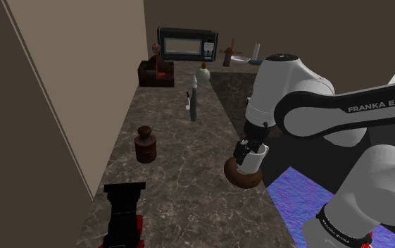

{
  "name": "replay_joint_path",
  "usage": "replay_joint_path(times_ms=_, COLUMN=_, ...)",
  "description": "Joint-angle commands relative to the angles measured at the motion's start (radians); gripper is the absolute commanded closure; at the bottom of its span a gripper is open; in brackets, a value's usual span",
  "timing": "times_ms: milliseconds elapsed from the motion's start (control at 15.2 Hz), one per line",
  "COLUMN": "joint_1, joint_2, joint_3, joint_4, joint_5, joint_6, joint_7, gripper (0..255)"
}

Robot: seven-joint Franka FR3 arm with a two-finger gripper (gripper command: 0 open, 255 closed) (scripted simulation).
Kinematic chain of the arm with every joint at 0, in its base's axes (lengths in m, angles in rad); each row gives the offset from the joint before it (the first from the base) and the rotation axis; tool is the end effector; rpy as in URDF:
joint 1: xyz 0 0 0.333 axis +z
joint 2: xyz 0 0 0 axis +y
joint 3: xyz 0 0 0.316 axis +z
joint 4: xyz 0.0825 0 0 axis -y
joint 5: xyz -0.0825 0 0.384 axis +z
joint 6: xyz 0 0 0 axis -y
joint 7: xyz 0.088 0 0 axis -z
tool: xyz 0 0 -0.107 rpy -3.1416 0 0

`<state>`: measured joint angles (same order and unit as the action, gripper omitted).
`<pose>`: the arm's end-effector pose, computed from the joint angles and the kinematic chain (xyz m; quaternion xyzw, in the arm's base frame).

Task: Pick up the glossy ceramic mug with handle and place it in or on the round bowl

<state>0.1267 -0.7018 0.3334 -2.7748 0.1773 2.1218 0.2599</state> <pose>0.2980 0.1454 0.4007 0.9993 0.0184 0.0241 0.0239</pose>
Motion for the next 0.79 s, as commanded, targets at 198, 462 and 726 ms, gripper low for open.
replay_joint_path(times_ms=198, joint_1=0.000, joint_2=-0.046, joint_3=-0.019, joint_4=0.075, joint_5=-0.011, joint_6=-0.121, joint_7=0.000, gripper=0)
replay_joint_path(times_ms=462, joint_1=0.000, joint_2=-0.055, joint_3=-0.024, joint_4=0.097, joint_5=-0.015, joint_6=-0.151, joint_7=0.000, gripper=0)
replay_joint_path(times_ms=726, joint_1=0.000, joint_2=-0.055, joint_3=-0.024, joint_4=0.097, joint_5=-0.015, joint_6=-0.151, joint_7=0.000, gripper=0)
